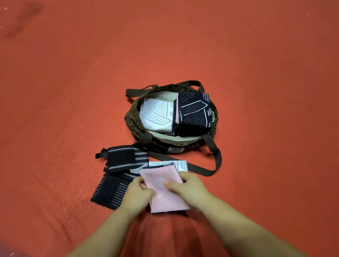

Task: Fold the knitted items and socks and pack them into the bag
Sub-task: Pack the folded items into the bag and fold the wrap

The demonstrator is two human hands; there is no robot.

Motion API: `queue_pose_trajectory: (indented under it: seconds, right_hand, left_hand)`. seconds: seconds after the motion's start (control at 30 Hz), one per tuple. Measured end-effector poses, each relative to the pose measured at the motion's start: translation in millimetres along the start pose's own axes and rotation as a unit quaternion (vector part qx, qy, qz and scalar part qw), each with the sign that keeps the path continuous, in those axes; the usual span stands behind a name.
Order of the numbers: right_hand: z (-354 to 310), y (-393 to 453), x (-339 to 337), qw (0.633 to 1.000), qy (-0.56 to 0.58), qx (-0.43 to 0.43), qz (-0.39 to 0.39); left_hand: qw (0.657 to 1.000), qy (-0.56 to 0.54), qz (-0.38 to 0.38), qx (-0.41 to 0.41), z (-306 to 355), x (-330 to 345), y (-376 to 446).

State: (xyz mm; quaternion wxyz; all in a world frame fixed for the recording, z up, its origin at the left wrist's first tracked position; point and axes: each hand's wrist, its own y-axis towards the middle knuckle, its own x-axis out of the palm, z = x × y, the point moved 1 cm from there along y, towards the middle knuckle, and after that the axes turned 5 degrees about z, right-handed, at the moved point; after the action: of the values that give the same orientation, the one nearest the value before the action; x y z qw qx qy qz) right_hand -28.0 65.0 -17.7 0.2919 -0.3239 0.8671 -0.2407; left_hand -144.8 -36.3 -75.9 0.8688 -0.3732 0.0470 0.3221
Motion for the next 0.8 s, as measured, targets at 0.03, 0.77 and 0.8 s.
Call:
queue_pose_trajectory:
  seconds: [0.03, 0.77, 0.8]
  right_hand:
    - [-7, 0, -3, 0.999, 0.019, 0.001, -0.029]
    - [-161, 118, -59, 0.924, -0.219, -0.183, 0.254]
    - [-161, 127, -55, 0.924, -0.228, -0.183, 0.247]
  left_hand:
    - [0.999, -0.048, -0.017, 0.014, 4, -4, -4]
    - [0.908, 0.362, 0.176, 0.114, 198, -18, 103]
    - [0.896, 0.394, 0.174, 0.109, 197, -17, 111]
